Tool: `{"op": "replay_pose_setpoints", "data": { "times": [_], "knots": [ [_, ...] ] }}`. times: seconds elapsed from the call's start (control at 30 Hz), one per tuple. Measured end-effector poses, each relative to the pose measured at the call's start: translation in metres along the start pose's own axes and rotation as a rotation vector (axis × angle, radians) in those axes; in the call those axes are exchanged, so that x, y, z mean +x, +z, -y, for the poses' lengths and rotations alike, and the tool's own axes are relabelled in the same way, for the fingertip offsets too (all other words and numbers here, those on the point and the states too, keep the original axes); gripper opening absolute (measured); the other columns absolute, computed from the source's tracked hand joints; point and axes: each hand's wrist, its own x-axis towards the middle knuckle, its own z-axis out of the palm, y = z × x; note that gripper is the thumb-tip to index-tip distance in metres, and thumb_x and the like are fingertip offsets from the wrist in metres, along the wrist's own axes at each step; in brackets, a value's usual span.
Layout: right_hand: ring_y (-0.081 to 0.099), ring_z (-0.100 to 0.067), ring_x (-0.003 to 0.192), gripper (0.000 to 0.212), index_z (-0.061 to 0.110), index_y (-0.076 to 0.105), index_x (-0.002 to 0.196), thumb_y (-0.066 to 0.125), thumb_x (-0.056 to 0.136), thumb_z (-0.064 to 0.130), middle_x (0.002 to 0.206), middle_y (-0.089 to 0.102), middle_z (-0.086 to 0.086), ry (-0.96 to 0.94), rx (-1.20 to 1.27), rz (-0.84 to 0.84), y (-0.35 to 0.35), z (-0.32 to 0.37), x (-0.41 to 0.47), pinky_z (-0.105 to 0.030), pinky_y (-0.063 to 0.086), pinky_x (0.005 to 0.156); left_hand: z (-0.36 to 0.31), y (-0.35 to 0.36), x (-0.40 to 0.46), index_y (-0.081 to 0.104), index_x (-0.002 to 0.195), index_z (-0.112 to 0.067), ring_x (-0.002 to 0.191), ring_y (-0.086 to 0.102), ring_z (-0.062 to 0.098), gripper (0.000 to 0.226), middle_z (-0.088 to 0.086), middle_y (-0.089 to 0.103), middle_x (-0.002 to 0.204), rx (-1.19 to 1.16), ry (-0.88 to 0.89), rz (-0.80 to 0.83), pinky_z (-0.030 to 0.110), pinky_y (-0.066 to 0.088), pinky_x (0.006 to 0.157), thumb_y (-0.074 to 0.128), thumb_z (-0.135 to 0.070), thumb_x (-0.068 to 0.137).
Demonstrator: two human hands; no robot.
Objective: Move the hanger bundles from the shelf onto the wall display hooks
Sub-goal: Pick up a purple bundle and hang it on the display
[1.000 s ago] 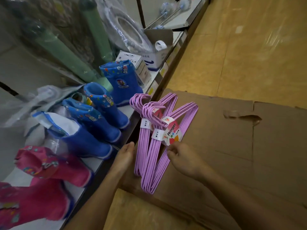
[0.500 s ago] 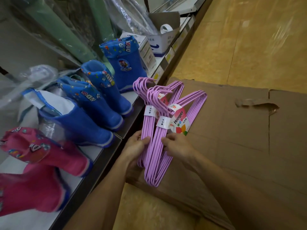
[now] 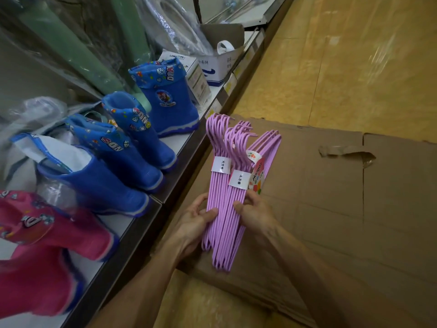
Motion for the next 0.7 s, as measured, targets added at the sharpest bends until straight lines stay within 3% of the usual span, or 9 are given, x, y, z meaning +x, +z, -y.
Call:
{"op": "replay_pose_setpoints", "data": {
  "times": [0.1,0.23,0.37,0.5,0.57,0.7],
  "knots": [
    [0.069,-0.023,0.096,0.023,0.021,0.062,0.112,0.053,0.098,0.004,0.110,0.071,-0.004,0.005,0.019,-0.002,-0.008,0.005,-0.001,-0.043,0.060,0.082,0.002,0.008,0.000,0.051,0.128,-0.031,0.102,0.072,0.036,0.050,0.015,0.075,0.108,-0.008,-0.009,0.050,0.048,0.060,0.083,0.067,-0.008,0.088],
    [0.068,-0.028,0.103,0.025,0.020,0.062,0.113,0.050,0.099,0.002,0.114,0.070,-0.008,0.024,0.016,0.016,-0.023,0.010,-0.001,-0.052,0.056,0.091,0.006,0.023,-0.003,0.051,0.126,-0.036,0.102,0.072,0.036,0.059,0.015,0.073,0.112,0.018,0.025,0.084,0.052,0.059,0.086,0.075,-0.007,0.081],
    [0.065,-0.031,0.110,0.031,0.010,0.060,0.127,0.048,0.100,0.000,0.121,0.067,-0.013,0.017,-0.004,0.064,-0.036,0.013,-0.001,-0.054,0.053,0.096,0.007,0.035,-0.007,0.054,0.121,-0.038,0.103,0.072,0.032,0.063,0.012,0.073,0.114,0.036,0.082,0.052,0.055,0.056,0.091,0.083,-0.013,0.071],
    [0.064,-0.030,0.112,0.035,0.010,0.057,0.133,0.046,0.101,0.001,0.124,0.066,-0.013,0.016,0.012,0.092,-0.044,0.013,-0.002,-0.054,0.051,0.099,0.008,0.045,-0.010,0.053,0.127,-0.035,0.102,0.073,0.026,0.066,0.008,0.073,0.114,0.065,0.111,0.007,0.053,0.057,0.091,0.083,-0.009,0.074],
    [0.065,-0.028,0.109,0.035,0.010,0.056,0.133,0.045,0.101,0.001,0.122,0.066,-0.012,0.024,0.035,0.109,-0.050,0.013,-0.003,-0.048,0.056,0.092,0.007,0.050,-0.012,0.054,0.125,-0.036,0.102,0.073,0.025,0.067,0.007,0.073,0.114,0.051,0.110,0.012,0.053,0.057,0.092,0.084,-0.011,0.071],
    [0.070,-0.018,0.085,0.032,0.013,0.060,0.125,0.043,0.102,-0.002,0.107,0.069,-0.009,0.038,0.083,0.149,-0.064,0.014,-0.009,-0.025,0.056,0.057,0.008,0.057,-0.015,0.054,0.131,-0.024,0.108,0.070,0.032,0.071,0.013,0.070,0.120,-0.058,0.091,0.068,0.058,0.052,0.097,0.082,-0.012,0.067]
  ]
}}
